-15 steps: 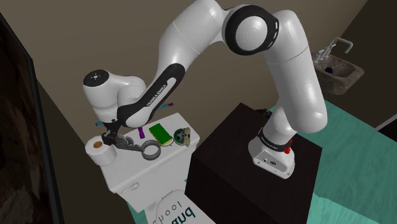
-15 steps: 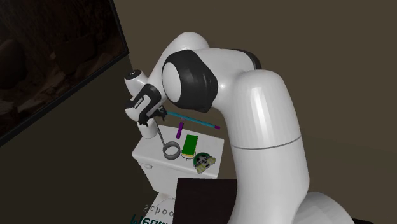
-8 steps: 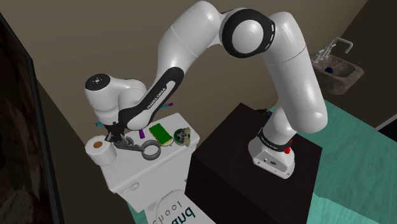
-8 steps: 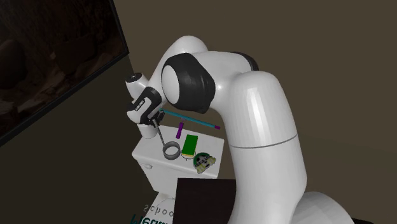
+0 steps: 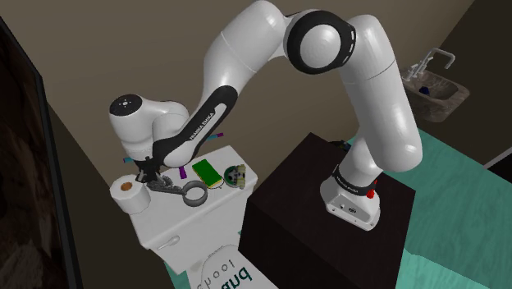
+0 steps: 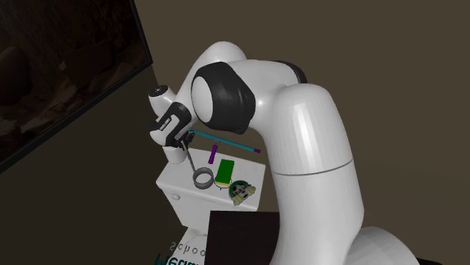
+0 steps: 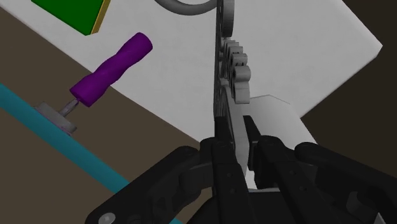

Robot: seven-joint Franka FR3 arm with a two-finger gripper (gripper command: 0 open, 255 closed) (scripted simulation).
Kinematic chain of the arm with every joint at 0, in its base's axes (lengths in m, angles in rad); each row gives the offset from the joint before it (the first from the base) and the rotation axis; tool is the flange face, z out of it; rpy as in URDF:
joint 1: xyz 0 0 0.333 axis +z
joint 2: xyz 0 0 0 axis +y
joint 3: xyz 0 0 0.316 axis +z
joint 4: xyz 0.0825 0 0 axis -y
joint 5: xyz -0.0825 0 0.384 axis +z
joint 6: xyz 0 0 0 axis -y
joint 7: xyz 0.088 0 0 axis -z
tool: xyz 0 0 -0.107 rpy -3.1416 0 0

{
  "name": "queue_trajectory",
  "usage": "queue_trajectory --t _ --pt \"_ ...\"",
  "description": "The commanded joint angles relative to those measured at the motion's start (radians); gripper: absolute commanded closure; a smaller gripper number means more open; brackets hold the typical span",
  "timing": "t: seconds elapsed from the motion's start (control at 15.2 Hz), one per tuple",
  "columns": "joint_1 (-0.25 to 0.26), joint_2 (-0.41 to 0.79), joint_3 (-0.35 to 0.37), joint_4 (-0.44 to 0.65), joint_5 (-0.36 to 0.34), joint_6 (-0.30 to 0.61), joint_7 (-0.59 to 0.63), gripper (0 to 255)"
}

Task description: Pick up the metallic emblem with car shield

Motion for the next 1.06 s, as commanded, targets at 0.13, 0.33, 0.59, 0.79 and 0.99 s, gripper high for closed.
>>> queue_trajectory --t 0.13,0.33,0.59,0.79,0.99 --pt "-0.009 -0.034 0.014 -0.008 0.015 -0.026 -0.012 255" --pt "-0.017 -0.063 0.026 -0.013 0.028 -0.049 -0.023 255" --pt "-0.027 -0.100 0.041 -0.017 0.047 -0.081 -0.038 255" --pt "-0.035 -0.127 0.051 -0.018 0.061 -0.106 -0.049 255" --pt "-0.037 -0.137 0.055 -0.018 0.067 -0.115 -0.054 255"
